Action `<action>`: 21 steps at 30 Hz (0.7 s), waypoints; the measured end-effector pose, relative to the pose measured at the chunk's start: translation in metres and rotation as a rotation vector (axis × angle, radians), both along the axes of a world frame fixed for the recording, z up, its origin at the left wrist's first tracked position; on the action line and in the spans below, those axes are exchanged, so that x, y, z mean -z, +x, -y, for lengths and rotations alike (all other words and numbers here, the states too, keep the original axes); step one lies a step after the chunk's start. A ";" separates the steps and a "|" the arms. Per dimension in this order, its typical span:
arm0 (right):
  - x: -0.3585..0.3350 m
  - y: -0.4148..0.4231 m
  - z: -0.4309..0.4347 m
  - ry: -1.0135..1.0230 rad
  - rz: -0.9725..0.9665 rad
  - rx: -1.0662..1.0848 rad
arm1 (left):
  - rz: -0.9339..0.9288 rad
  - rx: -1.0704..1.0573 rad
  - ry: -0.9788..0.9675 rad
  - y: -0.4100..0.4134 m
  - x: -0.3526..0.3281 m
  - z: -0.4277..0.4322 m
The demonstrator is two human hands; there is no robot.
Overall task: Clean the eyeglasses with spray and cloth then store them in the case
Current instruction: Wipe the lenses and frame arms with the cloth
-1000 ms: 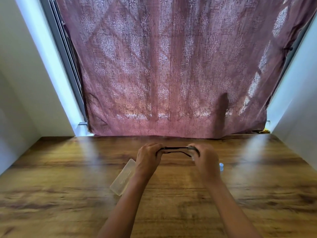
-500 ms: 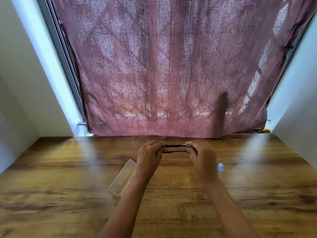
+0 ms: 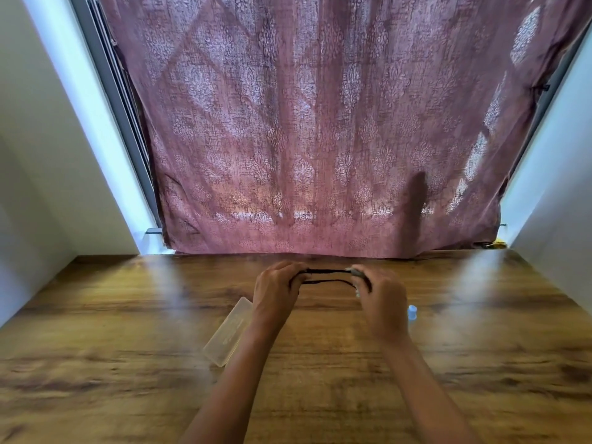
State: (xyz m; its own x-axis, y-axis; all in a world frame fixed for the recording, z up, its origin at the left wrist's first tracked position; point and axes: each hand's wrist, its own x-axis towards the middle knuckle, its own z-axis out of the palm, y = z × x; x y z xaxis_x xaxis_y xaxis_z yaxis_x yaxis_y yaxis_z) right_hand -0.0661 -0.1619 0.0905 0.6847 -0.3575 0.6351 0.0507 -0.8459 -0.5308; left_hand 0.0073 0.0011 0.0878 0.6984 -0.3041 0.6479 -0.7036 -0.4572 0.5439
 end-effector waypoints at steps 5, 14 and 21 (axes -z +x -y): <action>0.000 -0.006 0.007 0.120 -0.005 0.070 | 0.019 -0.010 -0.017 0.002 -0.004 0.000; -0.001 -0.016 0.006 0.348 0.000 0.060 | 0.032 -0.062 -0.051 0.010 -0.015 -0.013; 0.020 -0.017 0.014 0.573 -0.260 0.127 | -0.308 -0.106 -0.028 0.020 -0.029 -0.028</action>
State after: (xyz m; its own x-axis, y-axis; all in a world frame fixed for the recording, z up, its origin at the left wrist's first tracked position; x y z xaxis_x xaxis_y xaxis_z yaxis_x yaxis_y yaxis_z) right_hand -0.0829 -0.1763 0.0705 0.7208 -0.6792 0.1379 -0.2227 -0.4154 -0.8820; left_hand 0.0270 0.0288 0.1165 0.8894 -0.2047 0.4087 -0.4539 -0.5009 0.7370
